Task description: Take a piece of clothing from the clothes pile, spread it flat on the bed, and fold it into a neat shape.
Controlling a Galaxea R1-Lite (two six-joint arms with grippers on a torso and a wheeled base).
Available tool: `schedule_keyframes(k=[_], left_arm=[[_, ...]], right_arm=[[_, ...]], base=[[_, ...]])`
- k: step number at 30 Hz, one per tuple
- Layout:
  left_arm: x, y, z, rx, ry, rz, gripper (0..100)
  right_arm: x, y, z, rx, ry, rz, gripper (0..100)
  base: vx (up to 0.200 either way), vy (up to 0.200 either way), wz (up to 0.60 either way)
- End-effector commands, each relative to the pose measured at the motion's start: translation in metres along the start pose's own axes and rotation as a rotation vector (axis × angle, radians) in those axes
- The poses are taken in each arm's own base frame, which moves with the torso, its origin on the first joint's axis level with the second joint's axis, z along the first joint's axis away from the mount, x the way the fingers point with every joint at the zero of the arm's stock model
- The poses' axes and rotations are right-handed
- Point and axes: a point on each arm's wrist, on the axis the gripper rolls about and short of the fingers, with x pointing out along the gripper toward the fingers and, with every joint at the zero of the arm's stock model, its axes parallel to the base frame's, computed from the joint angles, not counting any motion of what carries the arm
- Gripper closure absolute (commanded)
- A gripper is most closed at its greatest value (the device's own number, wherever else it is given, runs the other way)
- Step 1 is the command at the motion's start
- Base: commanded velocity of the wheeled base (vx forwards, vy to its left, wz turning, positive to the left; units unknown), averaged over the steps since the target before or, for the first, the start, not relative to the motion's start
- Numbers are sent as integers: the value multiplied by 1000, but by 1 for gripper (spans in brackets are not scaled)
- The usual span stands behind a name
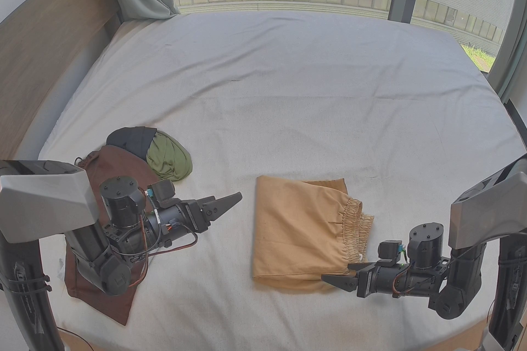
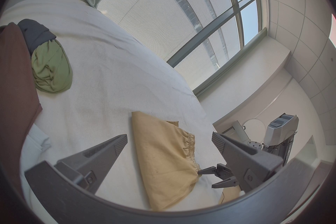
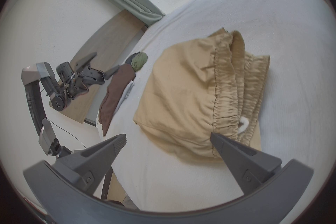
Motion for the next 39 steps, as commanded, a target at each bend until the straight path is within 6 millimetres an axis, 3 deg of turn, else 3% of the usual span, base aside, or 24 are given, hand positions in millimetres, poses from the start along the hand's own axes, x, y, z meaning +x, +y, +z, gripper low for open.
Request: schedule_keyframes(k=[1,11,14,20,25,32,39], left_arm=[[-6,1,1,10,2,12,0],[-10,2,-4,47,20,22,0],[-10,1,-3,51,16,22,0],[-9,2,-3,70,19,21,0],[-10,1,-3,74,16,19,0],[-9,1,-4,75,18,19,0],[-8,1,-6,74,26,18,0]], right_arm=[[4,-8,-15,24,65,-30,0],[5,-8,-13,2,55,-25,0],[-7,0,4,-17,-16,-11,0],[-24,-8,35,-28,-161,-32,0],[-15,-11,52,-45,-230,-22,0],[-6,-12,49,-46,-217,-15,0],[23,-18,56,-66,-241,12,0]], base=[[0,0,0],[0,0,0],[0,0,0],[0,0,0],[0,0,0],[0,0,0],[0,0,0]])
